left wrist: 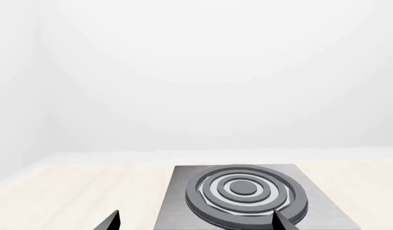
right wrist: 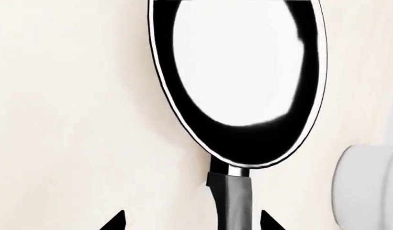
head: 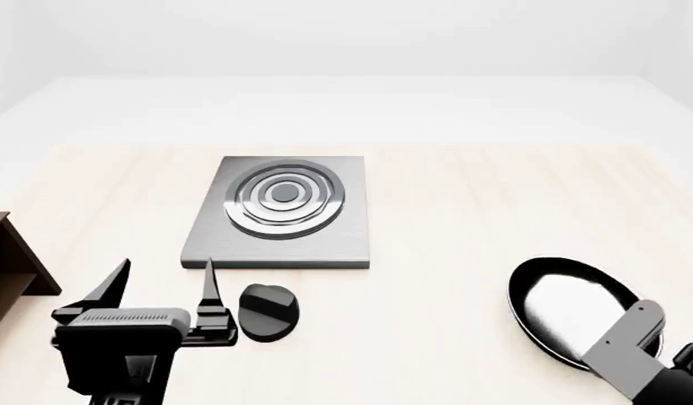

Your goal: Turn on the stove and put the frying pan on it.

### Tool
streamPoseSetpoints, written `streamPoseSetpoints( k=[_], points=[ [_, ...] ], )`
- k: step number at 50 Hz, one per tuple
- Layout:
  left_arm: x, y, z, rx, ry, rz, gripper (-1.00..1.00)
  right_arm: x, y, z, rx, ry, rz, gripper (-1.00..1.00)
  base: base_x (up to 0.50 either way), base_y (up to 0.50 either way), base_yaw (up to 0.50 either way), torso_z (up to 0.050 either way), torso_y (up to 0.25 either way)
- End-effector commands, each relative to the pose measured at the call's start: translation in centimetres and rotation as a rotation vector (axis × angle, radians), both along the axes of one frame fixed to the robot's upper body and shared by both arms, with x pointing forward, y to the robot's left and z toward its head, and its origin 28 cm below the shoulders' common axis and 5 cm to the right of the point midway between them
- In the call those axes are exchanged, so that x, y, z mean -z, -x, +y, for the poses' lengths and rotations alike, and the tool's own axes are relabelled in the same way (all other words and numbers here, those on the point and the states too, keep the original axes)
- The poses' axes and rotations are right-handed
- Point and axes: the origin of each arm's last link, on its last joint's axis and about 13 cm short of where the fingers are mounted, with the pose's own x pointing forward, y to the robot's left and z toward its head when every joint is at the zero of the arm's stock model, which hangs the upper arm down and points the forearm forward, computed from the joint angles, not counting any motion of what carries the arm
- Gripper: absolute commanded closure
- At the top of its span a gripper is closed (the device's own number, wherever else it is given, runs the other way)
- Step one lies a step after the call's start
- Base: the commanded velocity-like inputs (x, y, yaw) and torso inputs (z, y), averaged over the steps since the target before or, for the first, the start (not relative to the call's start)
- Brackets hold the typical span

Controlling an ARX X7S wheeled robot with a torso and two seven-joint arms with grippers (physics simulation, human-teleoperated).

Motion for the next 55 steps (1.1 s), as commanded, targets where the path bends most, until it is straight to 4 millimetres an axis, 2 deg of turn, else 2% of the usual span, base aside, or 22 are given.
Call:
streamPoseSetpoints(
  k=[1,14,33,38,45,55],
  points=[
    [0.0,0.0,0.0,0.000,-0.002,0.002,-1.00,0.2,0.7,-1.1,0.031,0.040,0.044,-1.00,0.00,0.00,0.00,0.000,0.000],
    [0.2,0.0,-0.1,-0.001,-0.005,0.007,-1.00,-0.3,0.8,-2.0,0.091,0.058,0.031,-1.00,0.00,0.00,0.00,0.000,0.000],
    [0.3,0.0,-0.1,-0.001,-0.011,0.011,-1.00,1.9,0.1,-2.5,0.076,0.048,-0.023,-1.00,0.00,0.00,0.00,0.000,0.000],
    [0.4,0.0,-0.2,0.000,-0.014,0.013,-1.00,3.0,0.4,-3.2,0.092,0.087,0.041,-1.00,0.00,0.00,0.00,0.000,0.000],
    [0.4,0.0,-0.2,-0.004,-0.017,0.012,-1.00,3.1,0.7,-3.9,0.108,0.102,0.074,-1.00,0.00,0.00,0.00,0.000,0.000],
    [0.5,0.0,-0.1,-0.008,-0.021,0.016,-1.00,3.0,0.8,-5.0,0.148,0.060,0.035,-1.00,0.00,0.00,0.00,0.000,0.000]
  ],
)
